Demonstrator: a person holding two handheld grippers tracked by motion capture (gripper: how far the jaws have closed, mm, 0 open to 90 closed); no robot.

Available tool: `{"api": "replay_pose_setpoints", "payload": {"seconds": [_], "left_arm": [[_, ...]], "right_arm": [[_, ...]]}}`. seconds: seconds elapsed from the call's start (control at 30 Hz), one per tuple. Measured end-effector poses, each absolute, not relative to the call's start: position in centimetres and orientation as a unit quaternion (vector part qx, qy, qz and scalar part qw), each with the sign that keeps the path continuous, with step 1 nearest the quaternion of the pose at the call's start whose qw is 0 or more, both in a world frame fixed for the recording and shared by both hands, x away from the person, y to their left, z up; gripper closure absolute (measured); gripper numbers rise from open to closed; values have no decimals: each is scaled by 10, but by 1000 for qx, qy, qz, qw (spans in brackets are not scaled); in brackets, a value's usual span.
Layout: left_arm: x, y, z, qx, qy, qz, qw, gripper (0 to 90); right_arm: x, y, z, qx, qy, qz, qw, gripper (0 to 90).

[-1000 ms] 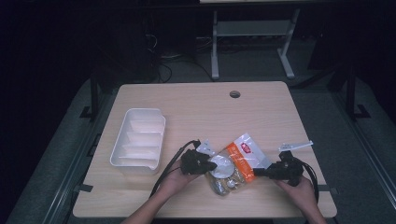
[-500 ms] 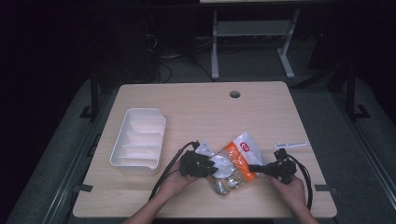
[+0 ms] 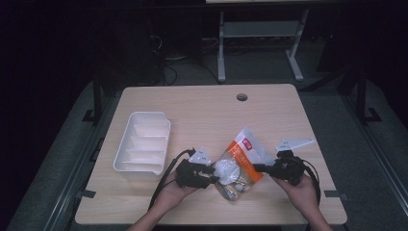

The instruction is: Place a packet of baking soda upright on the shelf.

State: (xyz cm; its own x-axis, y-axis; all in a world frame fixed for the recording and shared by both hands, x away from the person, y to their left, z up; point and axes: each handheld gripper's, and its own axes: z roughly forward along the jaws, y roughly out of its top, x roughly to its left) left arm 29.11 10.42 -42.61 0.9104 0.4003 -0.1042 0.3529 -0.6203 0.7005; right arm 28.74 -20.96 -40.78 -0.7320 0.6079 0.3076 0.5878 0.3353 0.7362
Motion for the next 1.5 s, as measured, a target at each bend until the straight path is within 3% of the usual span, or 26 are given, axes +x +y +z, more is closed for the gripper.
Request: {"api": "replay_pose_setpoints", "payload": {"seconds": [0.17,0.2,0.4,0.97,1.13,1.5], "left_arm": [[290,112,-429,894,217,30,390,589],[291,116,-430,893,221,28,392,584],[293,122,-433,888,234,26,396,564],[293,121,-439,889,233,21,394,545],[291,124,-438,888,235,22,396,538],[288,122,-439,891,224,24,394,509]], "right_arm": [[284,-202,-380,322,842,429,55,897],[282,-196,-366,297,856,414,85,897],[275,-184,-345,251,874,395,130,897],[265,-184,-358,249,854,425,168,875],[269,-181,-368,288,842,415,190,827],[276,-181,-384,317,839,405,176,894]]}}
